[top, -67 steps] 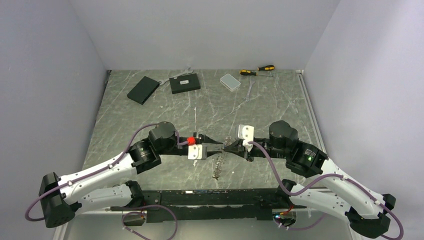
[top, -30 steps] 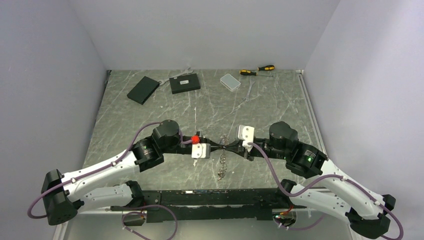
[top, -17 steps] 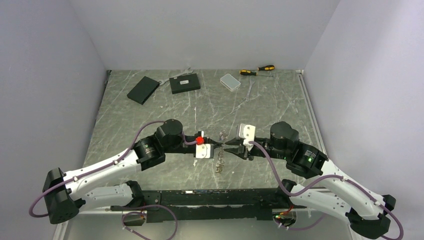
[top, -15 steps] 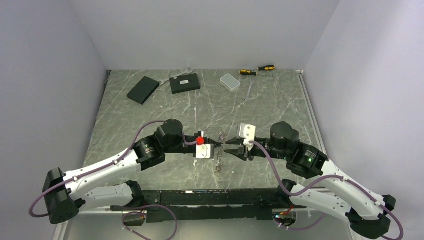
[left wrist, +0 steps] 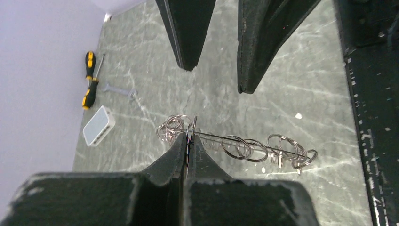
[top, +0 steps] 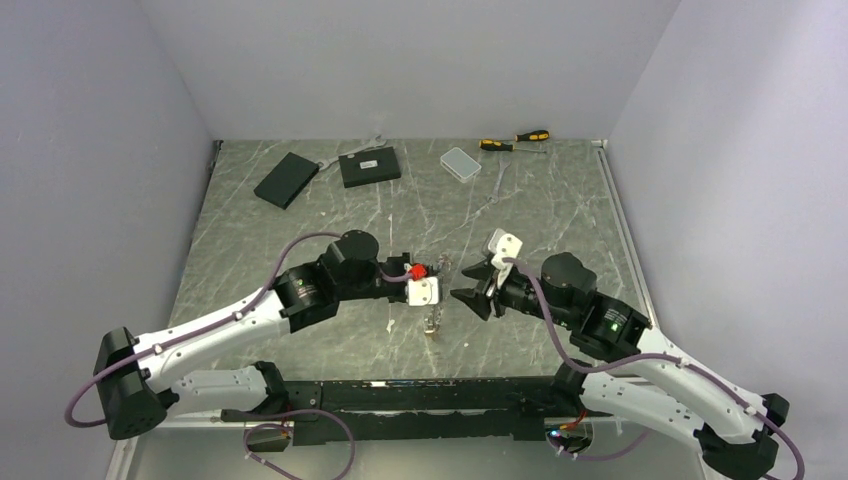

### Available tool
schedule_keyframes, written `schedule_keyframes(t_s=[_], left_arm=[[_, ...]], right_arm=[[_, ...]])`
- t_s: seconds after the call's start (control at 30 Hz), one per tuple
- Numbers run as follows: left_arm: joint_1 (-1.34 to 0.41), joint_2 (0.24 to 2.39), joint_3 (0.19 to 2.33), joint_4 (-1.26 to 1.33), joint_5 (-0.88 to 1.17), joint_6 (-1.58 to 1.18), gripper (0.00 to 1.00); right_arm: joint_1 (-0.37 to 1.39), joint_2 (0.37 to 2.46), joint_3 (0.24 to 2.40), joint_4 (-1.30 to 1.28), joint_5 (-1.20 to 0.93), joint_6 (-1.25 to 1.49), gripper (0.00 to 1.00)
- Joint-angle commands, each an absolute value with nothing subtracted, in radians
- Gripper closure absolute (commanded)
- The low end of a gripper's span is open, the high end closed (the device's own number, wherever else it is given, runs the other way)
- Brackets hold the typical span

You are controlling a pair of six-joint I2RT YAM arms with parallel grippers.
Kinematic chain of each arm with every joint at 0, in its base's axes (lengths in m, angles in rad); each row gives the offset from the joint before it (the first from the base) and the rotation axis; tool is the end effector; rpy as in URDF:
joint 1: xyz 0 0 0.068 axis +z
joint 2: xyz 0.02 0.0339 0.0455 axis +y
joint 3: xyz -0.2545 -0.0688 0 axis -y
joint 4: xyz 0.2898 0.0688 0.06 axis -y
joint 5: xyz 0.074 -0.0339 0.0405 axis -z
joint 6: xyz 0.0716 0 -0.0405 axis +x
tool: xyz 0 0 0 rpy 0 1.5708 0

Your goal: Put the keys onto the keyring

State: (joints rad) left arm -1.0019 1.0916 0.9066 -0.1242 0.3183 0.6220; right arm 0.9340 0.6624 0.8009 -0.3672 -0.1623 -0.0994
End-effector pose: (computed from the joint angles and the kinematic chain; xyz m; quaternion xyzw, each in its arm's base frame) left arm 0.1610 -0.2933 0.3018 0.6429 0.4808 -0.2356 0.5477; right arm 0.1328 0.1990 0.3367 -0.4294 0.6538 0.3092 0.5408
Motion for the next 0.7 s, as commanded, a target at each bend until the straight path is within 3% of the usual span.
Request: schedule_keyframes(t_s=[0.0, 0.2, 0.67], left_arm=[[-1.002, 1.118, 0.979, -0.134, 0.176, 0.664, 1.0], [-1.002, 1.187, 1.036, -0.177, 0.057, 0.628, 1.0], [-1.002, 1.265, 1.099, -0.139, -0.046, 0.483, 1.0]], right_arm=[[0.937, 0.678, 0.775, -0.242, 0.03, 0.103, 0.49], [0.936, 0.737, 0.743, -0.162, 0.197, 0.358, 0.47], [0.938, 0.868, 0.703, -0.004, 0.23, 0.534, 0.4]])
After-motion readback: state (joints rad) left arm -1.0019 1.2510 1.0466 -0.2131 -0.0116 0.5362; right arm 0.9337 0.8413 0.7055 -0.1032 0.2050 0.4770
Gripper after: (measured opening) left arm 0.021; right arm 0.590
